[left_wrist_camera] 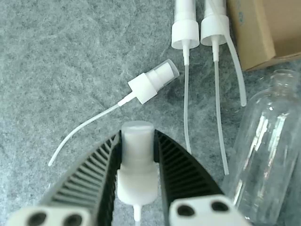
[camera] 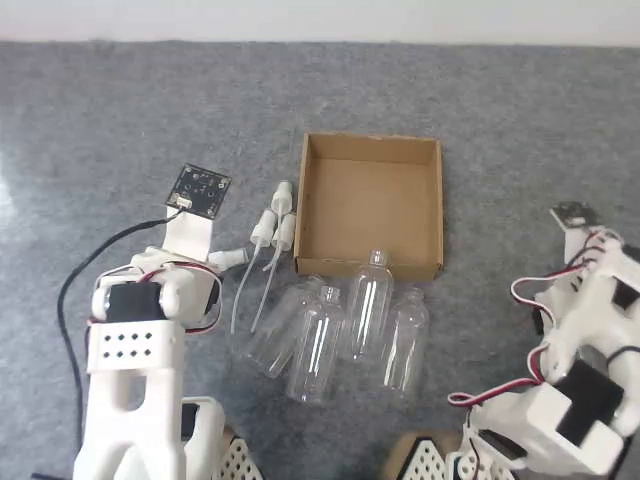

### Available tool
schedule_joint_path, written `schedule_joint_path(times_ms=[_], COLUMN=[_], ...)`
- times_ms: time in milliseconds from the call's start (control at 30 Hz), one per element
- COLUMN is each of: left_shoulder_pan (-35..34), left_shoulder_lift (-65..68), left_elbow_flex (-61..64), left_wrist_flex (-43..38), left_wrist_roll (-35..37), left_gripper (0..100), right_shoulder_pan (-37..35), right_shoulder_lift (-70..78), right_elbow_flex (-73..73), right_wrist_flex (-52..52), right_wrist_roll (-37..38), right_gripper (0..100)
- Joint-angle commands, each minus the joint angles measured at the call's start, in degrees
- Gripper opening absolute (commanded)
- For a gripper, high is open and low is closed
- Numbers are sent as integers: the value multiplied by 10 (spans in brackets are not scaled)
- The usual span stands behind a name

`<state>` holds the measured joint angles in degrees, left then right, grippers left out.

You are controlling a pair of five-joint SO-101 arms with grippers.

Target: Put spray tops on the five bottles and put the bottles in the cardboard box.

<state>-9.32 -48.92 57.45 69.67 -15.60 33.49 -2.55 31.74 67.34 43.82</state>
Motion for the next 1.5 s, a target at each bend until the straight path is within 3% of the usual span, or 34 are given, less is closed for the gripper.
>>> schedule_joint_path(times_ms=[0, 267, 533, 600, 833, 1100, 1200, 1333, 1467], left_shoulder_pan=[4, 4, 4, 4, 4, 4, 4, 11, 18], left_shoulder_lift=[-17, -17, -17, -17, -17, -17, -17, -17, -17], left_elbow_flex=[-4, -4, -4, -4, -4, -4, -8, -44, -146], left_wrist_flex=[-13, -13, -13, -13, -13, -14, -14, -20, -17], left_wrist_roll=[5, 5, 5, 5, 5, 5, 5, 10, 86], left_gripper=[12, 12, 12, 12, 12, 12, 12, 12, 12], right_shoulder_pan=[-29, -34, -29, -28, -28, -29, -33, -91, -218], right_shoulder_lift=[-4, 7, 121, 130, 135, 128, 101, -5, -154], right_elbow_flex=[-76, -116, -194, -200, -198, -221, -251, -271, -253], right_wrist_flex=[51, 68, 74, 73, 73, 74, 74, 104, 118], right_wrist_roll=[4, 8, 7, 6, 9, 3, -39, -110, -193], right_gripper=[319, 318, 317, 279, 4, 5, 5, 5, 5])
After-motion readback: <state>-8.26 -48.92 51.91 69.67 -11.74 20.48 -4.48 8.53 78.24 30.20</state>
